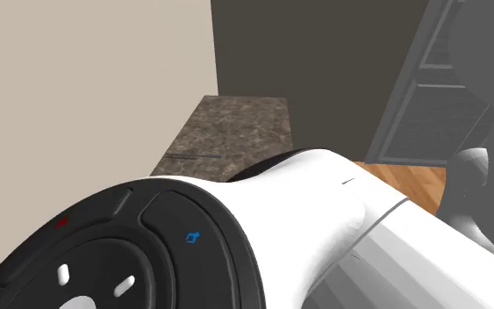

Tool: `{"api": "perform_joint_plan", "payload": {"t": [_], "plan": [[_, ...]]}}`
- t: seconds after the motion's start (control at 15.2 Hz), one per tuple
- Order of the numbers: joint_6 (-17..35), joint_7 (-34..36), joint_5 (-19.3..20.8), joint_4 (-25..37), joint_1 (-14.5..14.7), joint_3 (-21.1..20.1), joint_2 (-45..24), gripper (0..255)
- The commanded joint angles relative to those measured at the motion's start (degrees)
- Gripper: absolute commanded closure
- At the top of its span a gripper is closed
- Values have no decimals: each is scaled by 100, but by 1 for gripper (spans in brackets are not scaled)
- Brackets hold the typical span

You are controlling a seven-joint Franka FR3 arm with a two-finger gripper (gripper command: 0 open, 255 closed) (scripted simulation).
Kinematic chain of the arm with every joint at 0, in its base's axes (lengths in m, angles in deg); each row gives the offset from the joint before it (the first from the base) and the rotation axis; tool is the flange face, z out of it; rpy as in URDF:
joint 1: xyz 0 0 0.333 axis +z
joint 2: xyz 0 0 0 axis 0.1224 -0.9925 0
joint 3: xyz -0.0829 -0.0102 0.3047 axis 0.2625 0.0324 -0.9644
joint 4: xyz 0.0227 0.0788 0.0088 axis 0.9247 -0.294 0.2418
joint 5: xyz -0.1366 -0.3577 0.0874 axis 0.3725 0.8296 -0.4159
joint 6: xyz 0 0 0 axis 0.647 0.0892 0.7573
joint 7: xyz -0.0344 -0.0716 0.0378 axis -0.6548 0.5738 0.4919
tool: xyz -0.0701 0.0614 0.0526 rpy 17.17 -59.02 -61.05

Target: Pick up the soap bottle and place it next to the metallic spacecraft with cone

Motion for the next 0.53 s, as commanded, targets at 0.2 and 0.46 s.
{"api": "perform_joint_plan", "payload": {"t": [0.2, 0.46], "plan": [[20, 8, 10, -11, 3, 2, -9, 255], [21, 8, 9, -12, 3, 1, -9, 0]]}}
